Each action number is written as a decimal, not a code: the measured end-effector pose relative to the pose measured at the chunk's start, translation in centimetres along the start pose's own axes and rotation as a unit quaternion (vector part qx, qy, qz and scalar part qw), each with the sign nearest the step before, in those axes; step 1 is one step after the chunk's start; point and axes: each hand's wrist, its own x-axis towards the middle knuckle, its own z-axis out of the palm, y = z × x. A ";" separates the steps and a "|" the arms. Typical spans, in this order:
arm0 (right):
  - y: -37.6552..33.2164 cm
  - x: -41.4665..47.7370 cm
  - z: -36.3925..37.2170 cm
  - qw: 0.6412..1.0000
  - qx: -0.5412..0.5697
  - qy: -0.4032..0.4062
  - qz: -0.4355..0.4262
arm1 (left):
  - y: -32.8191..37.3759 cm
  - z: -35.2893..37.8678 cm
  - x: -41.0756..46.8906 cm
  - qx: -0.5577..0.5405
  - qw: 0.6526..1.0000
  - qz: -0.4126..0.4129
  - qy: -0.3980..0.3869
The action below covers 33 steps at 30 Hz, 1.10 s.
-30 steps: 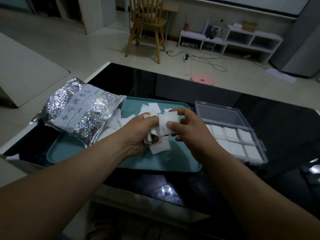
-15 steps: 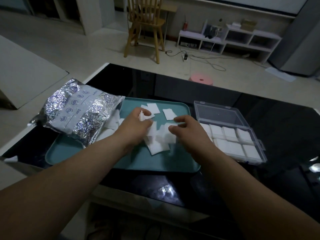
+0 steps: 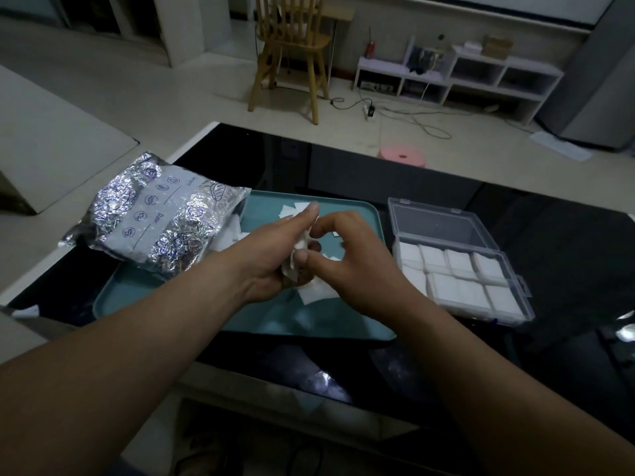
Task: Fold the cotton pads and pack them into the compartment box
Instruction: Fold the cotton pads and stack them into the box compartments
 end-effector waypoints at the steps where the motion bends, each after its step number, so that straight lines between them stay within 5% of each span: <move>1: 0.0 0.0 -0.2 1.000 -0.007 0.000 -0.008 | 0.0 0.1 -0.1 0.000 1.000 -0.009 -0.011; 7: -0.3 -0.1 -0.7 0.995 0.025 -0.097 -0.012 | 0.2 0.1 -0.7 -0.040 0.988 -0.064 -0.137; 12: 0.4 0.1 0.8 0.996 0.053 -0.072 -0.008 | 0.2 0.4 -1.1 -0.066 0.979 -0.082 -0.172; 33: -0.2 -0.8 -1.0 0.987 0.124 -0.097 0.031 | -0.3 0.7 -1.4 -0.069 0.987 -0.063 -0.132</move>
